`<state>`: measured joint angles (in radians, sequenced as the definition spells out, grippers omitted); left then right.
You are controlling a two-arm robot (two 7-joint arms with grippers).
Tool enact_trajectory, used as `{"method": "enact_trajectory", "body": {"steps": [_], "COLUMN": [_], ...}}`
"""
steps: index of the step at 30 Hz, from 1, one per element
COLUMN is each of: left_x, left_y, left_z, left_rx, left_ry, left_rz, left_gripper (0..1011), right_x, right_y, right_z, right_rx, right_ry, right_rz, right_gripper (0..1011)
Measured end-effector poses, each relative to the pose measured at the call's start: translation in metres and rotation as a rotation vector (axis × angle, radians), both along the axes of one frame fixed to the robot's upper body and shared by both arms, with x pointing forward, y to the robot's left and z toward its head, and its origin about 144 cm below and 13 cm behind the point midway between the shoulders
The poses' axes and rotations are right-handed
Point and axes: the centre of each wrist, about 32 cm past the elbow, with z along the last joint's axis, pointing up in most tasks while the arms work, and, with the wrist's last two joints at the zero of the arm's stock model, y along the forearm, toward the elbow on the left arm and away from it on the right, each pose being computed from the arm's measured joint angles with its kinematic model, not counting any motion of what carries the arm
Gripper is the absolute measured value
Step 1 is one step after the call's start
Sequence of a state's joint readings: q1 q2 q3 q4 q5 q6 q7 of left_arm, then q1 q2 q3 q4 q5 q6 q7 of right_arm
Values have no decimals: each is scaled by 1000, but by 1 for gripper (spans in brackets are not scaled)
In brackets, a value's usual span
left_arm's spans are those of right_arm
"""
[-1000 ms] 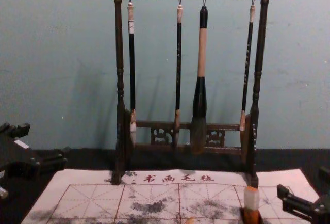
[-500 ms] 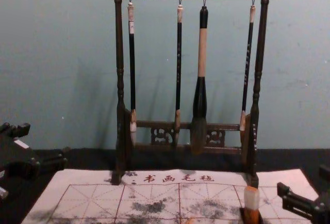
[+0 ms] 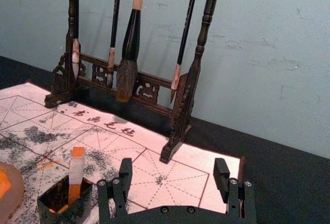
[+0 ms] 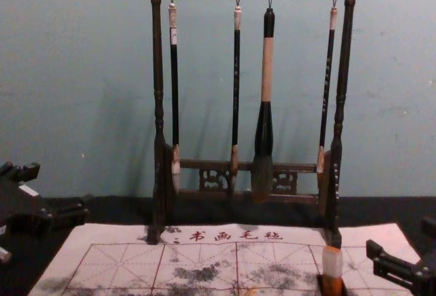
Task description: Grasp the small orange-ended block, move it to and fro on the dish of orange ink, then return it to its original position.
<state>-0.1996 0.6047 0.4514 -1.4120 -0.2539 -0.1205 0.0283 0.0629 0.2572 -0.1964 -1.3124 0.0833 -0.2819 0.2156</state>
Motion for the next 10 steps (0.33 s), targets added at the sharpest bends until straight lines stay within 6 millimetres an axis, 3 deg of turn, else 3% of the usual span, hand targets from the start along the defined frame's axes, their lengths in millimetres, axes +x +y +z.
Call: {"method": "enact_trajectory", "body": {"steps": [10], "left_x": [0], "left_y": [0], "left_z": [0], "left_rx": [0], "left_ry": [0], "left_rz": [0], "left_gripper": [1001], "right_x": [0], "right_y": [0], "right_z": [0], "right_rx": [1], "right_ry": [-1], "right_rz": [0], "right_gripper": [1003]}}
